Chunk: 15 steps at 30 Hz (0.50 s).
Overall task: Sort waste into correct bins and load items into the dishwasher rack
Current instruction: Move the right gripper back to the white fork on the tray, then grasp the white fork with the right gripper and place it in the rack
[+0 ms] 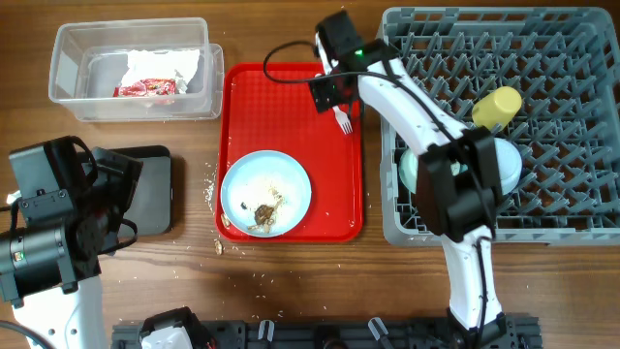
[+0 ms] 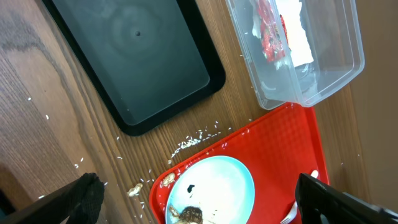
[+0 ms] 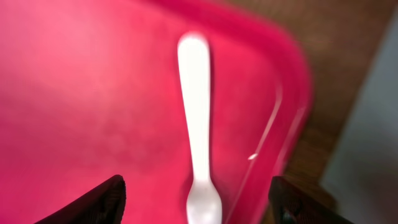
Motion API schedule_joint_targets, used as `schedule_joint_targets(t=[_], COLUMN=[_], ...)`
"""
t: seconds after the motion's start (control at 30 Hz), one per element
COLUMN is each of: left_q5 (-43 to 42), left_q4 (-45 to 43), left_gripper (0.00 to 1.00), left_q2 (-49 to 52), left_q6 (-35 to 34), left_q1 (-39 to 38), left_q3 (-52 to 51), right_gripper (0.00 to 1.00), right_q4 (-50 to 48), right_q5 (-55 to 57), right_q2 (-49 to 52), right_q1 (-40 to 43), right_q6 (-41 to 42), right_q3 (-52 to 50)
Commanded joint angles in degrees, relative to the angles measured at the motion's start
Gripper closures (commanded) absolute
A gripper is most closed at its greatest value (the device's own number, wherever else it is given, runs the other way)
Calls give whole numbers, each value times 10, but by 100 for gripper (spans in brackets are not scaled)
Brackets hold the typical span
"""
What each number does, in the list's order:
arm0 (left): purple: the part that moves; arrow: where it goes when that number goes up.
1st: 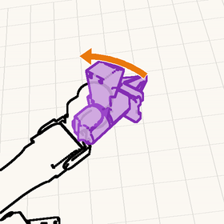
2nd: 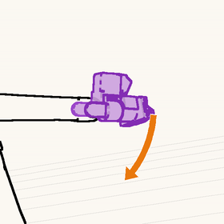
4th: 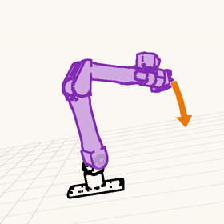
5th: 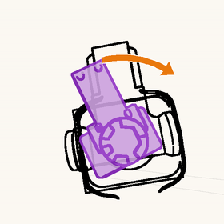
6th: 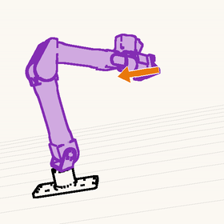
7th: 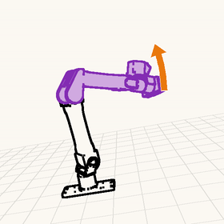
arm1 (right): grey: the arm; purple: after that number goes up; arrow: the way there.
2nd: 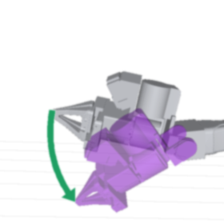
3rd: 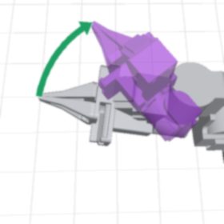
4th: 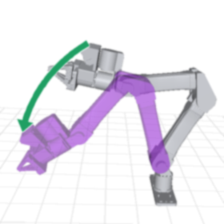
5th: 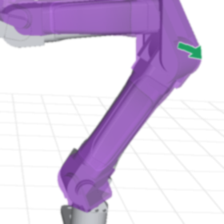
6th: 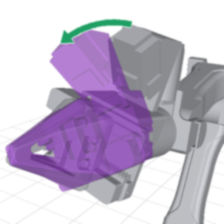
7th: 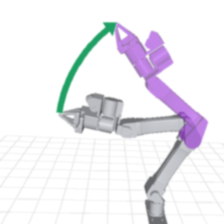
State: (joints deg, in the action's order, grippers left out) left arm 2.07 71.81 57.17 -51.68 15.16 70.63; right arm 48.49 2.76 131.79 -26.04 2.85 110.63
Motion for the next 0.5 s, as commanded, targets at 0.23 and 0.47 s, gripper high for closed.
schedule_joint_targets(t=[0.23, 0.47], left_q5=[8, 8], left_q4=[-2, -2], left_gripper=[0, 0], left_q2=[0, 0], left_q6=[7, 7], left_q1=[2, 2], left_q3=[0, 0], right_gripper=[38, 80], right_q4=[30, 67], right_q5=[-3, -21], right_q2=[59, 59], right_q1=[-2, -3], right_q6=[-18, -11], right_q3=[-1, -1])
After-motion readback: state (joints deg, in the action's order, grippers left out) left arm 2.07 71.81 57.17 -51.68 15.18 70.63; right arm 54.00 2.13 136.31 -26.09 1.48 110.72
